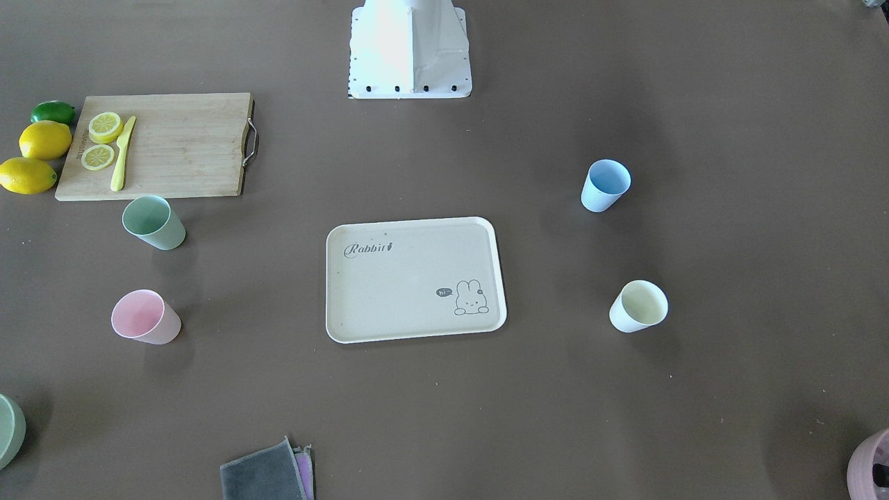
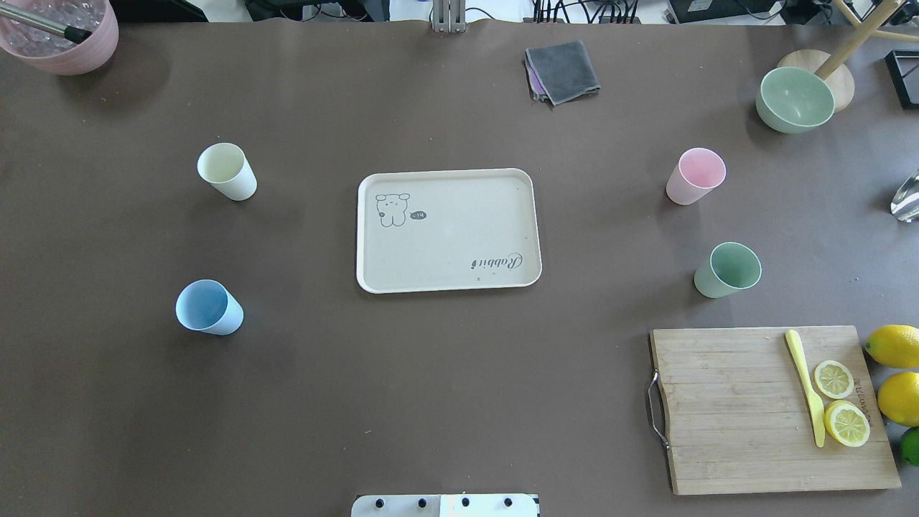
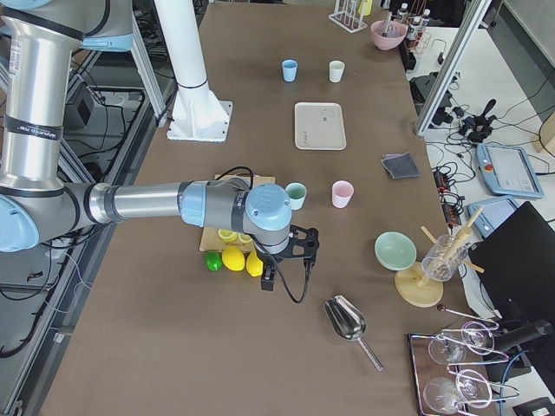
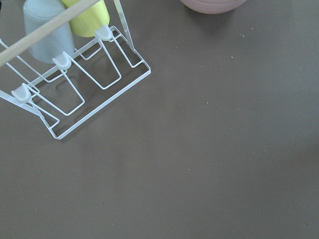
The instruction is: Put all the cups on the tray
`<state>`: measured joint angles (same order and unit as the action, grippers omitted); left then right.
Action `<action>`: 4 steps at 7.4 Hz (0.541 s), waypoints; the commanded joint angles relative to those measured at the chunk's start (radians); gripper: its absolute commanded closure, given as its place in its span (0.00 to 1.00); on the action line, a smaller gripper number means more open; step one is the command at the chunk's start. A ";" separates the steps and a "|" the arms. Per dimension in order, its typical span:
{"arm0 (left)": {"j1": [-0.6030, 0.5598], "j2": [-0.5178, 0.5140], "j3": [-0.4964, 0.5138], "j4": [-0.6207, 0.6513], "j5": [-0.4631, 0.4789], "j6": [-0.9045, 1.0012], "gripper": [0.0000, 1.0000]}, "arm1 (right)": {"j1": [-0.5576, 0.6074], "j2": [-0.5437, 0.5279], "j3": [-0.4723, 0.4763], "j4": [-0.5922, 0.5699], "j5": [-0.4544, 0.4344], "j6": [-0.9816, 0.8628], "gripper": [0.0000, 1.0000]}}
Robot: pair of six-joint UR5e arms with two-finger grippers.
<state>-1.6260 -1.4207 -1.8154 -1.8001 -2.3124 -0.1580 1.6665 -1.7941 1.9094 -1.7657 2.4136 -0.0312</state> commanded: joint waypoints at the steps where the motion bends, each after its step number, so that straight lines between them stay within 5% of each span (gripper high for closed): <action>1: 0.000 0.002 -0.004 -0.001 -0.001 0.000 0.02 | -0.001 -0.001 0.000 0.000 0.001 0.002 0.00; 4: 0.000 0.003 -0.007 -0.002 -0.010 0.000 0.02 | -0.001 -0.005 0.000 0.002 0.002 -0.003 0.00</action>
<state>-1.6260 -1.4175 -1.8220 -1.8012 -2.3213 -0.1580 1.6659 -1.7974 1.9098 -1.7643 2.4158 -0.0322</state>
